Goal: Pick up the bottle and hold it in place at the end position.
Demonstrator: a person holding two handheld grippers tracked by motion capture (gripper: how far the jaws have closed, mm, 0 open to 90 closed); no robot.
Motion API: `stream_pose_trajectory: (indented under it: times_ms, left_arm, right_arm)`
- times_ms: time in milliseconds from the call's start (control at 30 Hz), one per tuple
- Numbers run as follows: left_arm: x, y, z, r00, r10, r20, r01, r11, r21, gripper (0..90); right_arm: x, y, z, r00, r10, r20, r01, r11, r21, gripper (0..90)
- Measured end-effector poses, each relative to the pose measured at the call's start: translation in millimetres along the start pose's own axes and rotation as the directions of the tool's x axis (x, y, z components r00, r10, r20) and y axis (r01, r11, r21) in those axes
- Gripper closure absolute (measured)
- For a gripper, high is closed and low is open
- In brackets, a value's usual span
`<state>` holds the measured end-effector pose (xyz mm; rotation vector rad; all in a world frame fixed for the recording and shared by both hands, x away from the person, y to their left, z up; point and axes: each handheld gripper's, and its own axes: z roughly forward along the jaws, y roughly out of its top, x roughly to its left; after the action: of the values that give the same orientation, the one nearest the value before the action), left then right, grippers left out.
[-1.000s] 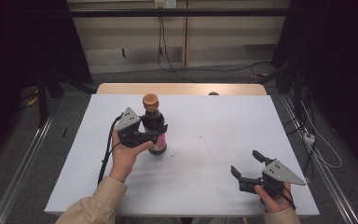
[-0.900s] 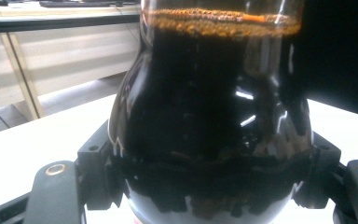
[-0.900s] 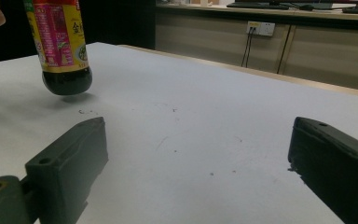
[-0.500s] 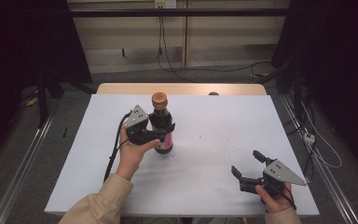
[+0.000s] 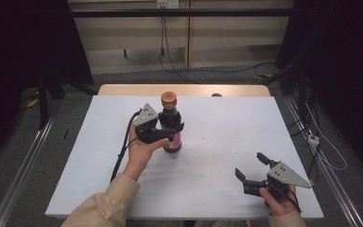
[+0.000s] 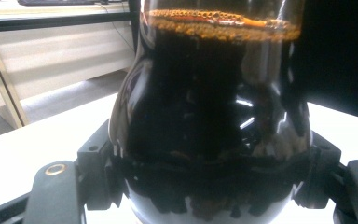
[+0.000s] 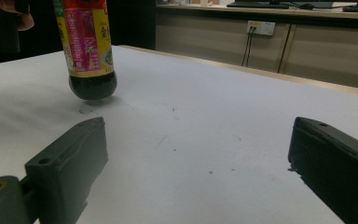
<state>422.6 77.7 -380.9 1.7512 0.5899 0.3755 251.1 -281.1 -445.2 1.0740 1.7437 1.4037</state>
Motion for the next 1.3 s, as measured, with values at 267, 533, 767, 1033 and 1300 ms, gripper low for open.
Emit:
stream_pose_trajectory:
  times_ms: [267, 533, 767, 1033, 1300]
  left_arm:
    - [-1.2, 2.2, 15.7, 0.9998, -0.006, 0.02, 0.006, 1.0, 0.002, 25.8]
    - [-3.0, 3.3, 26.0, 0.9994, 0.004, 0.034, -0.004, 1.0, 0.003, 25.7]
    - [-2.0, 2.8, 35.7, 0.9993, 0.006, 0.037, -0.007, 0.9999, 0.015, 25.7]
    - [-1.2, 6.9, 42.2, 0.999, 0.007, 0.045, -0.007, 1.0, 0.0, 25.7]
    - [2.4, 5.9, 50.4, 0.9993, 0.013, 0.036, -0.013, 0.9999, 0.008, 25.7]
  right_arm:
    - [-0.8, -0.4, -0.4, 1.0, 0.004, 0.002, -0.004, 1.0, -0.001, 4.1]
    - [-2.0, -1.5, -1.3, 0.9999, 0.011, 0.003, -0.011, 1.0, -0.003, 4.1]
    - [-2.5, -1.7, -2.2, 0.9999, 0.01, 0.004, -0.01, 1.0, -0.001, 4.1]
    - [-2.7, -2.5, -2.3, 0.9999, 0.013, 0.011, -0.013, 1.0, 0.002, 4.0]
    - [-2.9, -3.1, -2.8, 0.9998, 0.016, 0.008, -0.016, 1.0, 0.0, 4.1]
